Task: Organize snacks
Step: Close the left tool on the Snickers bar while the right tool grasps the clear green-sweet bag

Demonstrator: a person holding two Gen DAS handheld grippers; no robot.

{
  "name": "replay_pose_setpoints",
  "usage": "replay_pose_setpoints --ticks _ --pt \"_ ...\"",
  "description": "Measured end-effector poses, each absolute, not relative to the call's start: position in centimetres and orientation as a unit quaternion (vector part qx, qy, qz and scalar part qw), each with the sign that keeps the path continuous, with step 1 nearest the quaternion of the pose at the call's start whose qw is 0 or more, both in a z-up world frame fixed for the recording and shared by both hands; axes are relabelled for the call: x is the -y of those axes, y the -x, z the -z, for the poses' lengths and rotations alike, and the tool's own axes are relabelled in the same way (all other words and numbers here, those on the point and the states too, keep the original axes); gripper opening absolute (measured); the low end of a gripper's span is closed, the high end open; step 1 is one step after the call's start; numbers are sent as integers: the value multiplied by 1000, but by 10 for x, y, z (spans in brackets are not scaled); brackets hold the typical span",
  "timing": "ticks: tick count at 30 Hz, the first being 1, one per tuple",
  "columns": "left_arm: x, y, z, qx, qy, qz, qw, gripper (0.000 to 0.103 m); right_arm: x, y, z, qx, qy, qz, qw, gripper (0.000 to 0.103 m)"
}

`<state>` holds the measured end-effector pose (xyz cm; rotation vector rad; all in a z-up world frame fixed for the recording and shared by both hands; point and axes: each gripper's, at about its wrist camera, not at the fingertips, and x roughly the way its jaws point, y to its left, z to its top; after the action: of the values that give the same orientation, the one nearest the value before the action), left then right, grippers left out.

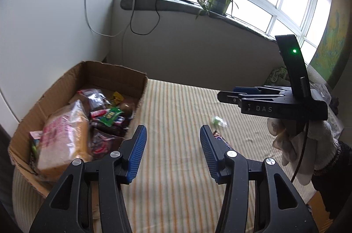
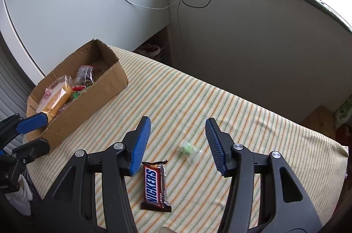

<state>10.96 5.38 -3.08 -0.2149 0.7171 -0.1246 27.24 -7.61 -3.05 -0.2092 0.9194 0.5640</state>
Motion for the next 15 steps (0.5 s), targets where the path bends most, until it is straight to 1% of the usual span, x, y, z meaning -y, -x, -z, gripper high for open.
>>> replay_pose_setpoints --ticks 11,13,15 --pt "9 -142 70 -408 117 109 899 49 92 -274 68 -454 132 -333 816 53" --pt "17 -149 76 -418 119 114 893 49 91 -276 73 -457 139 -340 811 47" --pt "23 -154 82 -426 116 116 890 49 89 -279 79 -460 145 -342 806 47"
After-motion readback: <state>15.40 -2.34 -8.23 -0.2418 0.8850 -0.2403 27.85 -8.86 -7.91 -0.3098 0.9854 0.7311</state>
